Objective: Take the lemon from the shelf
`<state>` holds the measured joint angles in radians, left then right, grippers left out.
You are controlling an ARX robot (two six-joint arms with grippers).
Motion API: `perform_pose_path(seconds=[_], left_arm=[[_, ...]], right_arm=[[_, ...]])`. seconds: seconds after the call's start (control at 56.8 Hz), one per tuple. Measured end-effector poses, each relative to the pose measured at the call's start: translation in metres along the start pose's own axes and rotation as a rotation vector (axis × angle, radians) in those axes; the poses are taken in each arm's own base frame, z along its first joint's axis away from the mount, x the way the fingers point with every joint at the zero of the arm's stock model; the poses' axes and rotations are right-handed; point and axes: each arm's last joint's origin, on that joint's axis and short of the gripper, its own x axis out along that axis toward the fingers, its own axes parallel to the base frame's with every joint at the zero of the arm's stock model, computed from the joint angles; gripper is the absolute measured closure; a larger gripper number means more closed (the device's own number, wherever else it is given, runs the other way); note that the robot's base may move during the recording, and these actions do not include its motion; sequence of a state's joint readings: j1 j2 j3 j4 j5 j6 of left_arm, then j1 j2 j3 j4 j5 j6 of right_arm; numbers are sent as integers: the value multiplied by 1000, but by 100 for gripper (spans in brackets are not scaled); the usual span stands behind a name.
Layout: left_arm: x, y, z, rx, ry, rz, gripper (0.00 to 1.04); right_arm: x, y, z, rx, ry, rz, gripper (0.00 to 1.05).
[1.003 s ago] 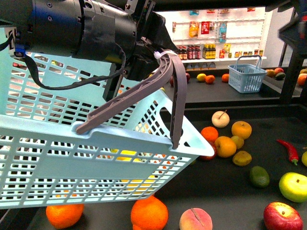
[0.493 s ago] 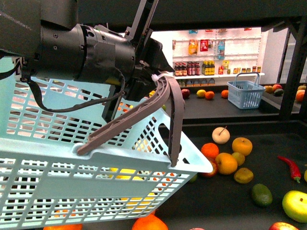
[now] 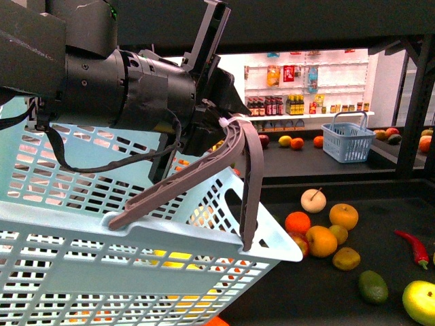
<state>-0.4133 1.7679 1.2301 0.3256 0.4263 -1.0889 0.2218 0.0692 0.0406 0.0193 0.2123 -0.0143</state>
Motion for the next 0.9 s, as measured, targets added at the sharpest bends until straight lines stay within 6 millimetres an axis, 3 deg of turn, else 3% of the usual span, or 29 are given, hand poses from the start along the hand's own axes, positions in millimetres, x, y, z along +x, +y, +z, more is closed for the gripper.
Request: perform_pose_path(seconds=[0.158, 0.299, 0.669, 0.898], left_arm=[[0, 0, 0, 2, 0, 0, 96], [0, 0, 0, 1, 0, 0, 96], [0, 0, 0, 1, 0, 0, 96], [0, -1, 1, 13, -43, 0, 96]], right_arm=[[-1, -5, -6, 3, -16, 12, 102], [-1, -15, -6, 6, -18, -11, 102], [-1, -15, -6, 5, -19, -9, 102], [-1, -15, -6, 5, -19, -9, 65]])
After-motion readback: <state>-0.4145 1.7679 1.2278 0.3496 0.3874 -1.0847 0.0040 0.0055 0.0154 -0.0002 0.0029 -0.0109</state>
